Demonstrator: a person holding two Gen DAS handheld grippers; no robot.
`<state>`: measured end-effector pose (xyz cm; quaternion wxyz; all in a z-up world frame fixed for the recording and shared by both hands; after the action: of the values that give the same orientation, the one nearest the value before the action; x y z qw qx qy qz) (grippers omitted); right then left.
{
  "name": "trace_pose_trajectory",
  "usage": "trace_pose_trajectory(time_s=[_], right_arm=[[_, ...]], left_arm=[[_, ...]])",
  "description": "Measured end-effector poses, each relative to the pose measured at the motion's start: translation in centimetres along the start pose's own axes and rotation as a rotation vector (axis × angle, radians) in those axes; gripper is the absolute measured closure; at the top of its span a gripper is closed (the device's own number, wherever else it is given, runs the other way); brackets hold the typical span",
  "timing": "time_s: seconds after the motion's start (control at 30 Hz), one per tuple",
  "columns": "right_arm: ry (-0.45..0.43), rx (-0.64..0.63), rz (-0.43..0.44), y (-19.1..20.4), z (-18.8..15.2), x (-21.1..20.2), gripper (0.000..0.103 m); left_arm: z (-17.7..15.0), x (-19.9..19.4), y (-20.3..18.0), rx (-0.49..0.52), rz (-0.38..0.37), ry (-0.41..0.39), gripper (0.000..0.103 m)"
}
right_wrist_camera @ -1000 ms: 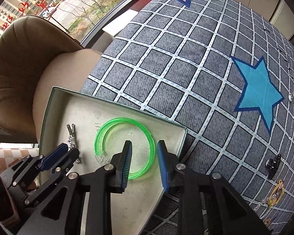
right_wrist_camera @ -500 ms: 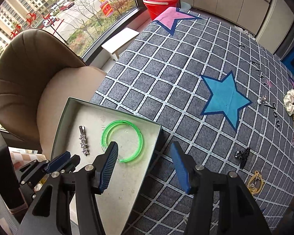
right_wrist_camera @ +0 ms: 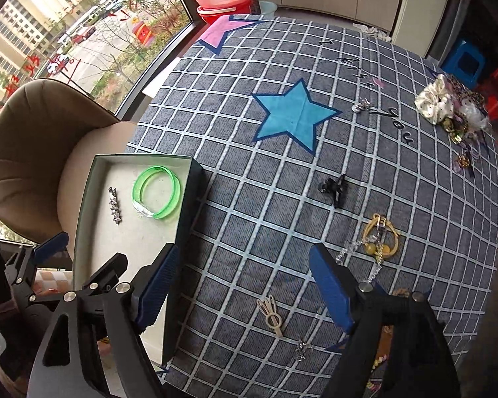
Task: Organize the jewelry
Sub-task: 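Move both tools back over the table toward the remaining jewelry, then grasp the crystal bead chain with the left tool while the right tool grasps the black hair clip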
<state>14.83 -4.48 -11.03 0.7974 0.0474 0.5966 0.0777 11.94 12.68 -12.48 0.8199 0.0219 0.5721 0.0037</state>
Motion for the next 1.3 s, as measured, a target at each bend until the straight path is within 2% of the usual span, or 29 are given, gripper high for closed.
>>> trace_pose_trajectory(time_s=[0.2,0.4,0.7,0.97,1.3], right_arm=[[0.02,0.161,-0.051,-7.0,-4.1,-1.7,0.018],[0.051,0.308,-0.102,-13.9,-8.9,-2.9,0.018],[0.091,0.515,-0.18,-22.5,-15.1,-3.6,0.018],[0.135,0.635,-0.196,-26.6,-18.4,-2.1,0.018],[0.125,0.754,-0.144,-29.5,-18.4,0.0,0.018]], left_arm=[[-0.6,-0.5,-4.5,0.07,-0.018,0.016,0.0],[-1.1,1.0,-9.0,0.15,-0.063,0.078,0.0],[-1.9,3.4,-14.7,0.267,-0.068,0.141,0.0],[-1.5,4.8,-18.6,0.304,-0.08,0.156,0.0],[-0.6,6.3,-22.3,0.334,-0.102,0.139,0.0]])
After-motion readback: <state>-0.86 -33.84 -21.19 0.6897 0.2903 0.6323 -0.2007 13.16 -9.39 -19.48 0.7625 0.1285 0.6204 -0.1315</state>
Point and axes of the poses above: each gripper's, at about its wrist camera, not at the fingertips, and x roughly the way its jaws point, y to its left, z to its top, the point moved 2 cm from there along x, roughly the way its jaws point, and after that the axes turned 3 degrees about -y, right-handed, at the moved point
